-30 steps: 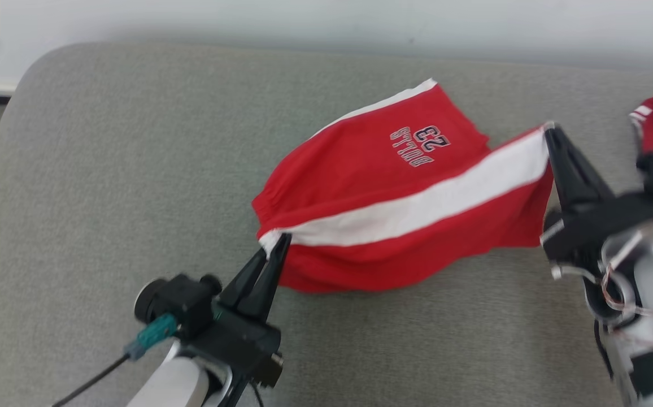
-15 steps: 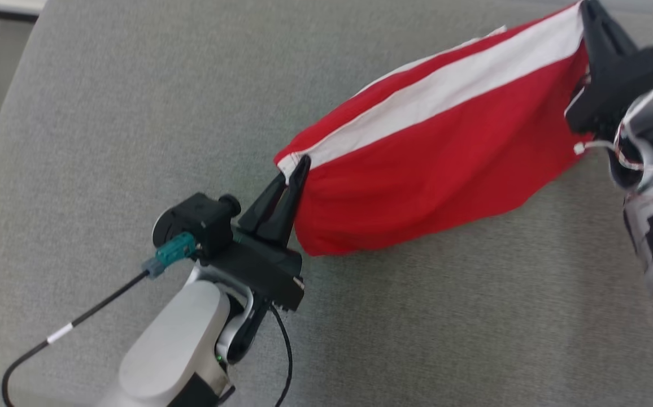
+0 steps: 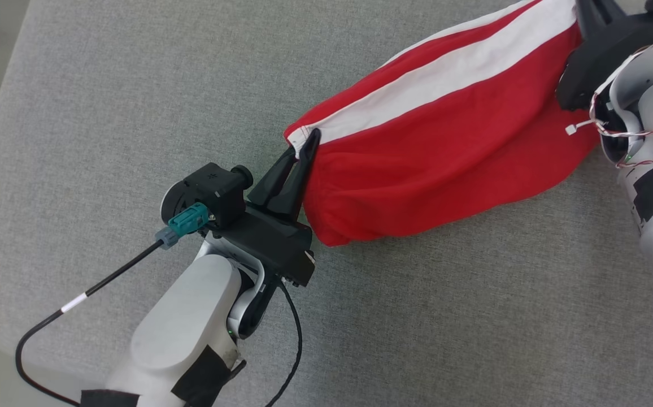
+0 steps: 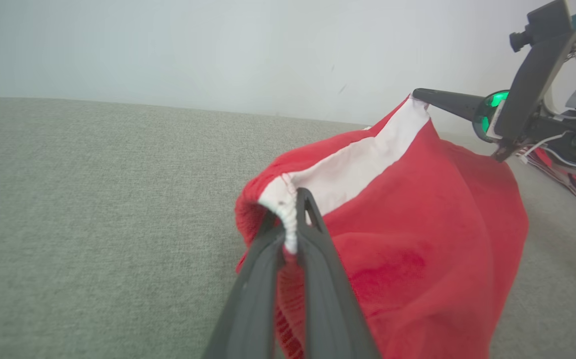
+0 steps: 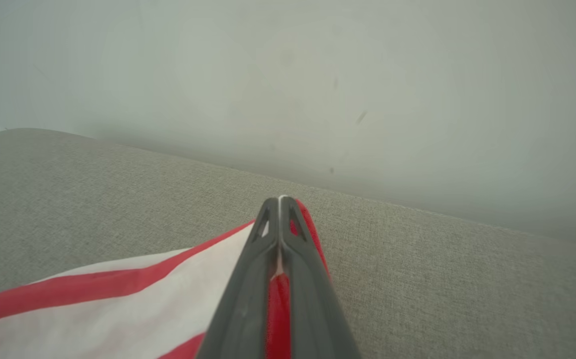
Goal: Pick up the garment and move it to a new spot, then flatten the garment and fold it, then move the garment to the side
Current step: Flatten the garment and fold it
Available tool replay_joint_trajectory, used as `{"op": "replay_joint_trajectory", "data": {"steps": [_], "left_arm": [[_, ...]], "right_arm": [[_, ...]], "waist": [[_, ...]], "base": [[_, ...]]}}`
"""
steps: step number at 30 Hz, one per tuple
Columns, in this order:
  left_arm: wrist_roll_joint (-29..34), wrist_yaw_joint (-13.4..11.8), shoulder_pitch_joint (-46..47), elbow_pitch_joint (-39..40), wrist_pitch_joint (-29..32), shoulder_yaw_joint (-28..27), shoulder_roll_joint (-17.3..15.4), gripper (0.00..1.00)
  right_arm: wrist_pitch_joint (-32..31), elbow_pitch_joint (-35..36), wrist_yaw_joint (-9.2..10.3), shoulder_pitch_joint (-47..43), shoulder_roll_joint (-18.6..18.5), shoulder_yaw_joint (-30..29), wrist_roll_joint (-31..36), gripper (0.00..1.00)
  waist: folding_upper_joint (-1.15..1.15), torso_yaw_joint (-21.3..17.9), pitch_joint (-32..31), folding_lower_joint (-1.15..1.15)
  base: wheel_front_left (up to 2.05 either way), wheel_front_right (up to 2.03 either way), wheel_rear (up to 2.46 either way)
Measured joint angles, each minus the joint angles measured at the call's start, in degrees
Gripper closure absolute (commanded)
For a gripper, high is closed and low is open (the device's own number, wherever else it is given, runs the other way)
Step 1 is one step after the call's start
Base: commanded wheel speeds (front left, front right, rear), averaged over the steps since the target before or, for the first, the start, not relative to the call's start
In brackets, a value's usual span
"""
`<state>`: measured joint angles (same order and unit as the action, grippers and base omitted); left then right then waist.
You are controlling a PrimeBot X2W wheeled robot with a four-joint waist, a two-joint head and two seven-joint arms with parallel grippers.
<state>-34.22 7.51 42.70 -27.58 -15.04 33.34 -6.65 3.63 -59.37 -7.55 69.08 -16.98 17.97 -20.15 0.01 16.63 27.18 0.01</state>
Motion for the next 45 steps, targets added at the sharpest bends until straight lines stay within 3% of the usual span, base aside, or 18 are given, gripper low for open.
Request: {"op": "replay_joint_trajectory", "data": {"steps": [1,2,3,13,28,40,41,42,43,45], "left_arm": [[0.13,0.0,0.07,-0.36,0.0,-0.16,0.01,1.0],[0.42,0.0,0.12,-0.74,0.0,-0.43,0.03,0.54],[0.64,0.0,0.16,-0.99,0.0,-0.68,0.07,0.0],[5.68,0.0,-3.83,-0.57,0.0,-7.25,0.8,0.0],[17.29,-0.48,-18.8,15.73,0.0,-28.42,3.3,0.0],[18.48,-0.36,-22.8,17.31,0.0,-30.58,3.68,0.0],[18.33,-0.35,-22.84,17.37,0.0,-30.51,3.68,0.0],[18.31,-0.27,-22.94,17.38,0.0,-30.42,3.68,0.0],[18.19,-0.1,-23.13,17.35,0.0,-30.27,3.68,0.0],[18.15,-0.1,-23.74,17.24,0.0,-29.99,3.7,0.0]], "right_arm": [[0.46,-0.75,0.0,0.14,0.07,0.49,0.0,0.65],[0.71,-1.52,0.0,0.34,0.15,0.57,-0.3,0.14],[1.11,-2.16,0.0,0.54,0.19,0.71,-0.62,0.0],[4.04,-4.98,0.0,-0.09,0.3,4.49,-4.61,0.0],[4.02,-6.22,0.0,-8.23,-3.56,9.61,-11.65,0.0],[0.89,-10.09,0.0,-9.3,-3.57,10.95,-13.78,0.0],[0.14,-10.36,0.0,-9.28,-3.44,11.02,-13.95,0.05],[-0.51,-10.47,0.0,-9.26,-3.22,11.0,-14.57,0.46],[-1.26,-10.55,0.0,-9.26,-2.97,11.02,-15.08,0.96],[-2.31,-10.48,0.0,-9.31,-2.55,11.16,-15.86,1.0]], "waist": [[0.0,-0.08,-0.08,0.0],[0.0,-0.18,-0.19,0.0],[0.0,-0.28,-0.34,0.0],[0.0,-1.14,-3.52,-0.01],[-0.01,-1.12,-6.68,-0.02],[-0.01,-0.17,-6.23,-0.01],[-0.01,-0.06,-6.23,-0.01],[-0.01,0.0,-6.28,-0.01],[-0.01,0.04,-6.39,-0.01],[-0.01,0.06,-6.75,-0.01]], "base": [[0.0,0.0,0.0],[0.0,0.0,0.0],[0.0,0.0,0.0],[0.0,0.0,0.0],[0.0,0.0,0.0],[0.0,0.0,0.0],[0.0,0.0,0.0],[0.0,0.0,0.0],[0.0,0.0,0.0],[0.0,0.0,0.0]]}}
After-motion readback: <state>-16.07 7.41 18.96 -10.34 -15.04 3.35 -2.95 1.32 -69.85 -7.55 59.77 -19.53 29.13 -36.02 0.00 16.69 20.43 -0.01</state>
